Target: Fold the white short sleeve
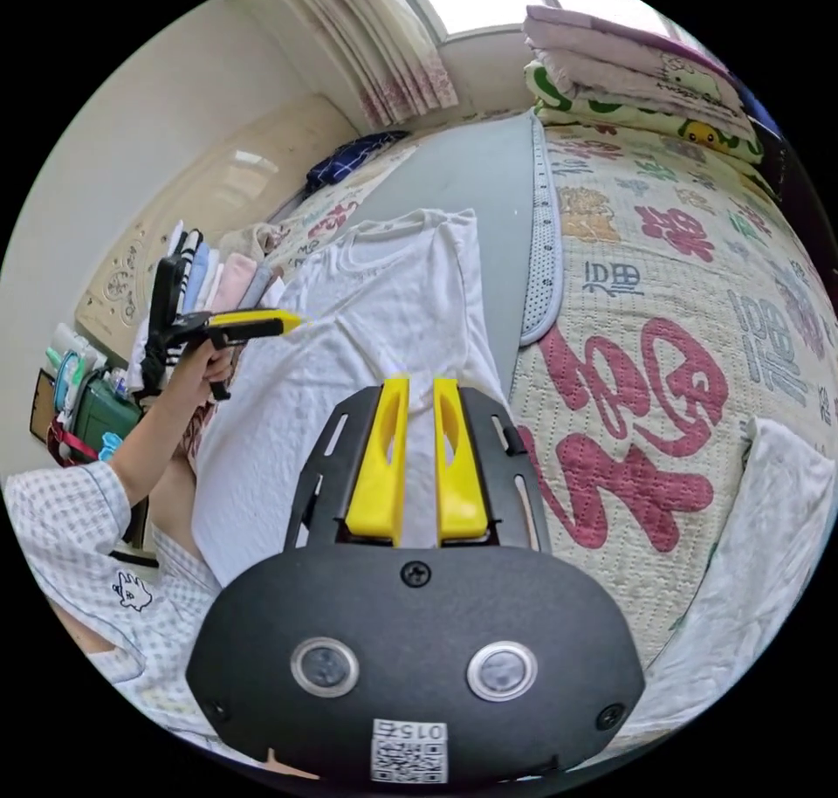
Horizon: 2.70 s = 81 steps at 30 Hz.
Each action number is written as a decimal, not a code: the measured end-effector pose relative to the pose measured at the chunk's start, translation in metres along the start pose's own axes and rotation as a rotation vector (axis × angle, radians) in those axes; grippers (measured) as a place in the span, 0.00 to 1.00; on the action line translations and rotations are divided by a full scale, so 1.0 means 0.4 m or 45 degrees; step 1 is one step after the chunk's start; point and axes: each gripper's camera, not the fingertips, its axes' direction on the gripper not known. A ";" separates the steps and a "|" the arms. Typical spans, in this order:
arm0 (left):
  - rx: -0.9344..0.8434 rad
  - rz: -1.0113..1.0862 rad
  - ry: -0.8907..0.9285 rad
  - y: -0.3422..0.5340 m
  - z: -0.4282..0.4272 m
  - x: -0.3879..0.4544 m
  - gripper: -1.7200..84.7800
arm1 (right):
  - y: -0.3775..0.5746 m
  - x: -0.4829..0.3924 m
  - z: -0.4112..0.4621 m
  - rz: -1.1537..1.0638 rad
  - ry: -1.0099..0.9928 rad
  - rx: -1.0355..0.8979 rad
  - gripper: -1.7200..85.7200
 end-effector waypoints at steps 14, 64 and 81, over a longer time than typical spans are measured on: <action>0.181 -0.212 -0.560 0.504 -0.391 -0.034 0.10 | -0.007 0.057 0.190 0.087 0.382 -0.039 0.02; 0.201 0.057 -0.136 0.529 -0.367 -0.053 0.05 | -0.303 -0.170 0.577 -0.106 -0.142 -0.163 0.02; 0.044 0.132 -0.330 0.461 -0.217 -0.097 0.07 | -0.352 -0.224 0.404 -0.109 -0.103 -0.109 0.14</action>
